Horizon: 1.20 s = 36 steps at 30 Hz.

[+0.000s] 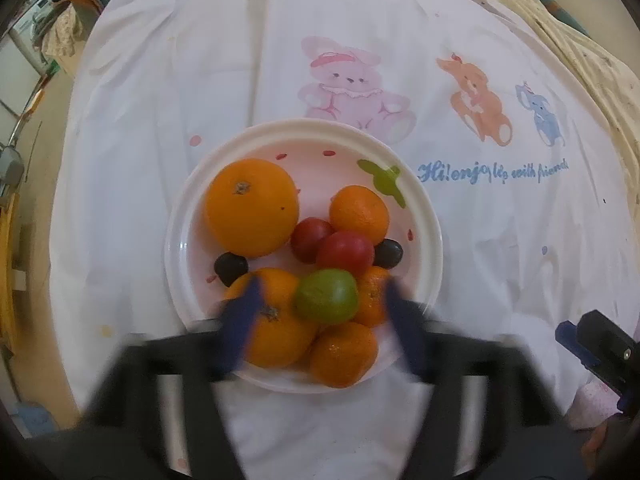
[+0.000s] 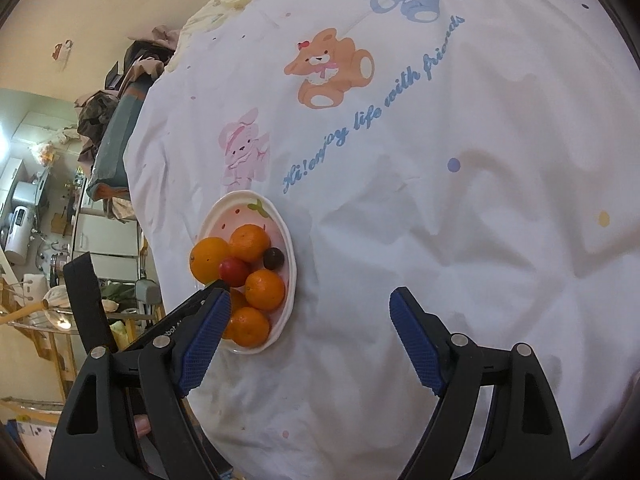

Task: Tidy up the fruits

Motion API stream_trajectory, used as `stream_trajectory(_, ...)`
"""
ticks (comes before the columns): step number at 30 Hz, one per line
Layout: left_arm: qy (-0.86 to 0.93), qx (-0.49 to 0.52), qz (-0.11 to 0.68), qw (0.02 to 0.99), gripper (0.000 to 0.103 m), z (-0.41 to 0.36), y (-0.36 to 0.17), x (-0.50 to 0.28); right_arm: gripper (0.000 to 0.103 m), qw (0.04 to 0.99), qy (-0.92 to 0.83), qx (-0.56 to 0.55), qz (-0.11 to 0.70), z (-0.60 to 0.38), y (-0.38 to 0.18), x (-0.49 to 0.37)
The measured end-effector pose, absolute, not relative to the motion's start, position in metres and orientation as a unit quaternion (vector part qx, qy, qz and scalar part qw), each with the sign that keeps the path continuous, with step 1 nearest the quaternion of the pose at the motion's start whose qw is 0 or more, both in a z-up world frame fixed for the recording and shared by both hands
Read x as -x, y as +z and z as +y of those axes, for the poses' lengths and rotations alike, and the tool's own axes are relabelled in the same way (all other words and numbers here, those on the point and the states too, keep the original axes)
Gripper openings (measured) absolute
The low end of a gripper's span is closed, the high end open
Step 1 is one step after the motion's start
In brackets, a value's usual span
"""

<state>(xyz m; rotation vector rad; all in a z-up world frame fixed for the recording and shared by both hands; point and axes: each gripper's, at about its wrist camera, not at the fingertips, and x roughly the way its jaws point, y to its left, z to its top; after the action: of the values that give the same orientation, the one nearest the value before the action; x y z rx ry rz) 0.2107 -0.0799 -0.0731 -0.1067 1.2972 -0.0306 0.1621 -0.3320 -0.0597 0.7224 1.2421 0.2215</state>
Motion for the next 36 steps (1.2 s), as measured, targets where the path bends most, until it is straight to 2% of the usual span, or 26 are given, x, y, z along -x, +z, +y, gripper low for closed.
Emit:
stream_trajectory(13,0.0,0.046,0.562,0.826,0.077,-0.054,-0.039,-0.191,0.084,0.752,0.105,-0.331,0.56,-0.332,-0.054,-0.16)
stream_trajectory(20,0.0,0.026,0.501,0.865,0.077,-0.034,0.001,-0.156,0.084,0.78,0.127,-0.294,0.537,-0.316,-0.033,-0.152)
stream_trajectory(22,-0.004,0.03,0.488,0.872,0.08,-0.027,0.011,-0.146,0.084,0.796,0.139,-0.268,0.525,-0.307,-0.022,-0.148)
stream_trajectory(24,-0.007,0.04,0.477,0.878,0.091,-0.019,0.02,-0.133,0.084,0.813,0.146,-0.237,0.511,-0.298,-0.011,-0.141)
stream_trajectory(29,-0.008,0.038,0.454,0.89,0.096,-0.006,0.037,-0.098,0.085,0.854,0.159,-0.183,0.46,-0.277,0.012,-0.112)
stream_trajectory(32,-0.007,0.034,0.442,0.896,0.102,0.0,0.042,-0.078,0.09,0.866,0.161,-0.165,0.443,-0.268,0.018,-0.097)
stream_trajectory(36,-0.003,0.046,0.433,0.9,0.102,0.008,0.043,-0.058,0.095,0.884,0.155,-0.134,0.42,-0.256,0.027,-0.077)
